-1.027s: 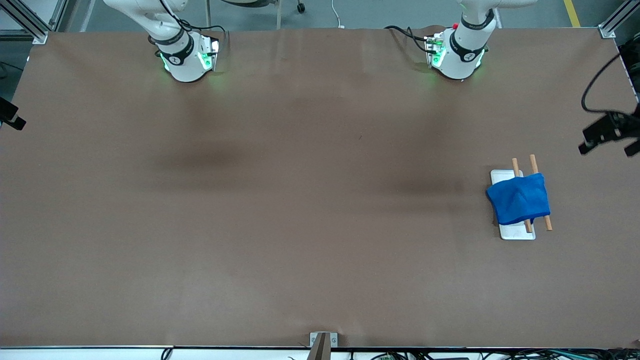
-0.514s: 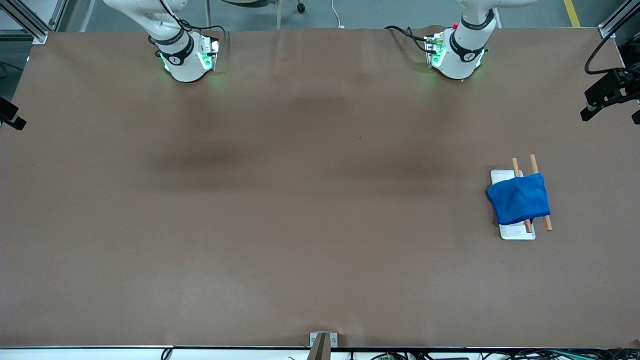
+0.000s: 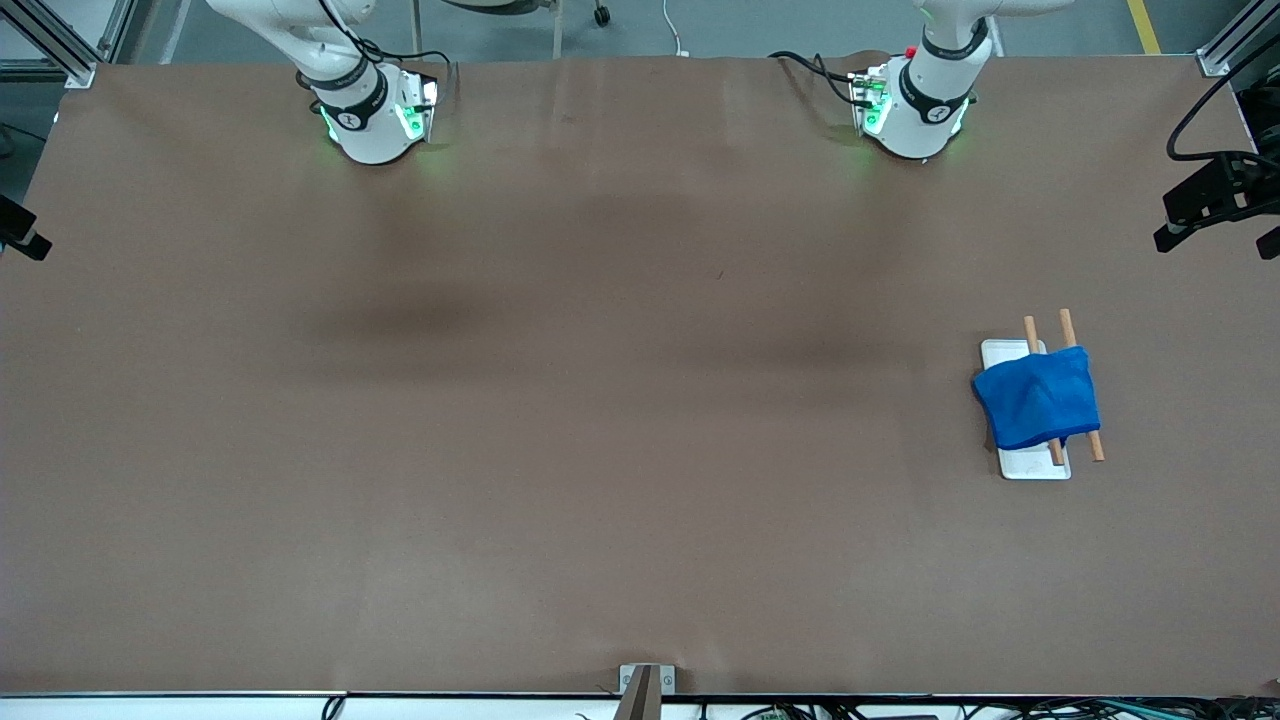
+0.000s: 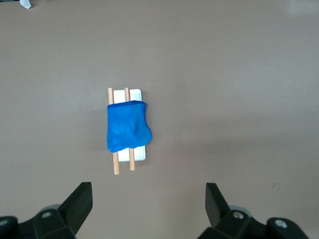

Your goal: Right arm passes towel to left arm to hang

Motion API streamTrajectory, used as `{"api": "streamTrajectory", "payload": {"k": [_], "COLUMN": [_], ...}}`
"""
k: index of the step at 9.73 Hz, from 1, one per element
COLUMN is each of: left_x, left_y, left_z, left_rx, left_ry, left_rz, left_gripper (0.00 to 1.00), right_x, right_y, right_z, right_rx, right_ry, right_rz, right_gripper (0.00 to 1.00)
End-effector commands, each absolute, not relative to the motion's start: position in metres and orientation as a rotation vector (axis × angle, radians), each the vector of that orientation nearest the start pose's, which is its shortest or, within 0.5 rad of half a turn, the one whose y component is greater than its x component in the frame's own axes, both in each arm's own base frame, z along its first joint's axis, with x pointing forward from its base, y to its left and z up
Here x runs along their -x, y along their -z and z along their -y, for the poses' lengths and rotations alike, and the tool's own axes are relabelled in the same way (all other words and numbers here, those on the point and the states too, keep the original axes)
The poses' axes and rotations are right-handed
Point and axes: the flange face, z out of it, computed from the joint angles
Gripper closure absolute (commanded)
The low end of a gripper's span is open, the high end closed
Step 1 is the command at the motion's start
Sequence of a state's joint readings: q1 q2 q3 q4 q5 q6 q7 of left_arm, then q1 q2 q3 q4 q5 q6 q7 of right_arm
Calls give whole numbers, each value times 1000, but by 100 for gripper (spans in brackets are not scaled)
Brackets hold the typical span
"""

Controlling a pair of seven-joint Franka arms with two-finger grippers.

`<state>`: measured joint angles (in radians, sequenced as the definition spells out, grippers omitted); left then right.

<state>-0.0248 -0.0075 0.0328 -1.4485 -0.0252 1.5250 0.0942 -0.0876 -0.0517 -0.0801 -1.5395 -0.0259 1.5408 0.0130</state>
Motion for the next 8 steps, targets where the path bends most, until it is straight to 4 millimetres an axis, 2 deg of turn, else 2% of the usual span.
{"api": "streamTrajectory", "payload": {"k": [1,3,6,8], "left_x": [-543,-544,-544,-544], "left_y": [-666,-664,-663,-663], "left_z": [-2,8,10,10], "left_rx": [3146,3149,3151,3149], "left_ry": [78,73,70,70], "left_rz": [-110,-62,25,23], "left_gripper": [0,0,0,0], "right_x": [-525,-524,-525,-525], "right_y": [-665,-665,-663,-663], "right_z": [95,95,96,94], "right_rx": [3139,3139,3134,3136], "right_ry": [78,76,81,71], "right_rz": [-291,-293,-299,-290], "right_gripper": [0,0,0,0]}}
